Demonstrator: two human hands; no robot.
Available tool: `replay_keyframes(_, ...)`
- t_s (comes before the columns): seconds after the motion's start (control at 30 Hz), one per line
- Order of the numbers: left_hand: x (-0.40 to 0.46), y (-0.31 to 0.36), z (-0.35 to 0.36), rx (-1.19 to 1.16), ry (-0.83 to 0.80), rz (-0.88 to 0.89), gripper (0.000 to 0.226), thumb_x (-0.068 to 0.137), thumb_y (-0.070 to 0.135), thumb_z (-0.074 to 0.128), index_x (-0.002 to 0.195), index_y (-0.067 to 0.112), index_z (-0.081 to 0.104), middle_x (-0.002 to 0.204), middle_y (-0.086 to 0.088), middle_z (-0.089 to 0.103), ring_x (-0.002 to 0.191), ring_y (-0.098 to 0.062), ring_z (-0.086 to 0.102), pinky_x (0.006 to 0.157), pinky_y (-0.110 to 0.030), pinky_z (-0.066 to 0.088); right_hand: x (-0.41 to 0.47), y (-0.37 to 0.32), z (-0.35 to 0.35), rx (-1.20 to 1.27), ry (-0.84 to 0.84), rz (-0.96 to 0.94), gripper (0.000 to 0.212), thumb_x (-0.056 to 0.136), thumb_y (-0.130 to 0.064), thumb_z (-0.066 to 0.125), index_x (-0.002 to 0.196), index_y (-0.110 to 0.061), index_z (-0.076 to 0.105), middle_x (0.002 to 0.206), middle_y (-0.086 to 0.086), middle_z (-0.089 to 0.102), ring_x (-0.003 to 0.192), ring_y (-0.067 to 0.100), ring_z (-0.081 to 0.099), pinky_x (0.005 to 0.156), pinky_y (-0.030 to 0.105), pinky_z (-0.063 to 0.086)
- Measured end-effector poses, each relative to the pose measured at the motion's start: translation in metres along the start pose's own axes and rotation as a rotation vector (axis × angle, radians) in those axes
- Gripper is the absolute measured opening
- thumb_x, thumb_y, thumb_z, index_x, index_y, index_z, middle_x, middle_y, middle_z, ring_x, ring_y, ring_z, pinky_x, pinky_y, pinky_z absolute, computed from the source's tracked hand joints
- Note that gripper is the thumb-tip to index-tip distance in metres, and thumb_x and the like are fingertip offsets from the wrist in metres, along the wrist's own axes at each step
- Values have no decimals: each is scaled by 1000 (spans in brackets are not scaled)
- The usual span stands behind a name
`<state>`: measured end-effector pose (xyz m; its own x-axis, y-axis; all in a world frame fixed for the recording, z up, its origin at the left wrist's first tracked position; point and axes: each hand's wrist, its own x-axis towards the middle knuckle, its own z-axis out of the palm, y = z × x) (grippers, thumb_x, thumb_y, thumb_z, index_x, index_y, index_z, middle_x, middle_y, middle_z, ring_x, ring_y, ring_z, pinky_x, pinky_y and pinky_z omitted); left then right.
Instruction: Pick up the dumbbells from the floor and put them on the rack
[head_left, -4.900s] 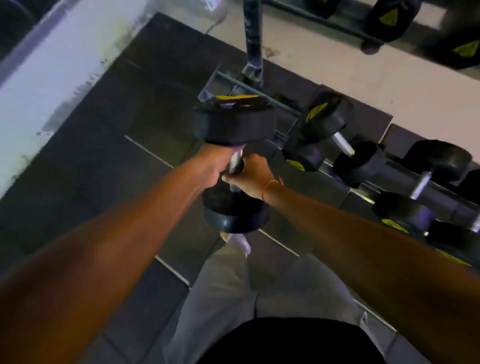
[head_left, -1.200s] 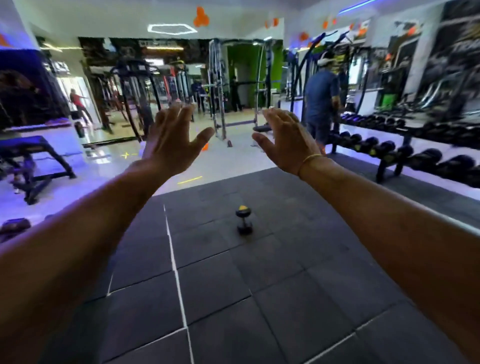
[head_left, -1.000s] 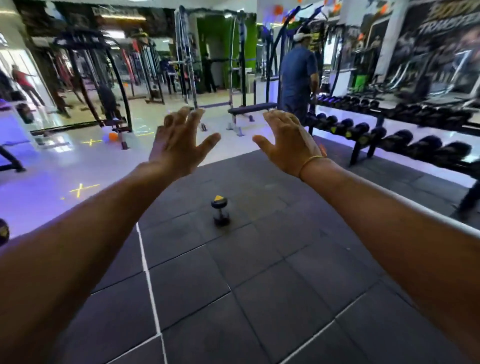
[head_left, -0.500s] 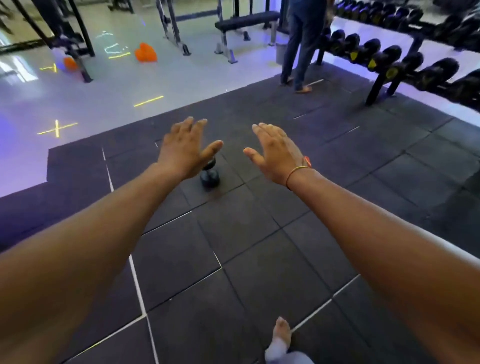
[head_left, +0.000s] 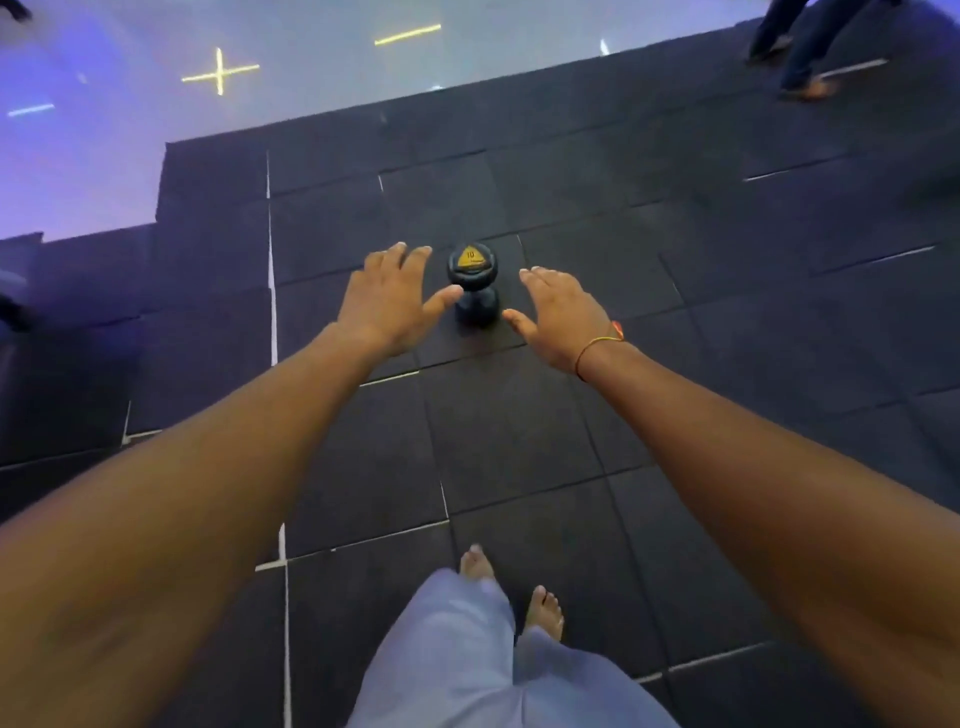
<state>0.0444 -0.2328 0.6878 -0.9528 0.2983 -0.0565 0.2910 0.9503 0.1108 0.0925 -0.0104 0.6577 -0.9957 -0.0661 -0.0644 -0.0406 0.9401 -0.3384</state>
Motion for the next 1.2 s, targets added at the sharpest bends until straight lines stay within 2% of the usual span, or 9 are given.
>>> replay_keyframes(0.2,114,-23,61,-15,-84,-73,81,89,73,34,150,20,31,156,-13,32,140,-34,30,110,-51,32,126,32,46,17,-102,-39,65,94,-50,48,146,-12,35,151,8,38,140,26,32,110,46,37)
replay_keyframes(0.4,227,-44,137,-16,-262,-111,80,90,73,33,150,20,31,155,-13,34,138,-36,32,107,-52,35,239,81,101,57,-249,6,66,95,-50,48,146,-11,36,149,8,41,139,27,33,108,46,39)
replay_keyframes(0.7,374,-43,246,-60,-450,-181,76,91,69,36,149,20,33,152,-11,38,137,-35,34,106,-50,36,396,173,189,107,-419,23,60,93,-50,49,139,-12,42,144,9,45,135,30,37,104,47,42)
replay_keyframes(0.93,476,-65,373,-167,-473,-316,74,92,66,41,149,19,33,149,-10,40,135,-35,36,105,-49,36,519,225,312,140,-527,5,57,94,-47,48,138,-11,43,142,10,46,132,33,39,103,48,41)
replay_keyframes(1.07,508,-89,437,-216,-494,-360,74,91,64,43,149,19,32,149,-9,39,135,-35,36,105,-50,36,553,235,380,213,-559,57,47,98,-38,39,137,-15,46,144,9,45,128,36,43,102,51,41)
replay_keyframes(1.2,535,-114,493,-307,-484,-442,79,90,64,45,153,21,23,155,-10,30,138,-36,31,109,-51,32,576,242,436,261,-517,121,47,98,-36,40,143,-21,40,155,12,29,133,38,40,105,51,40)
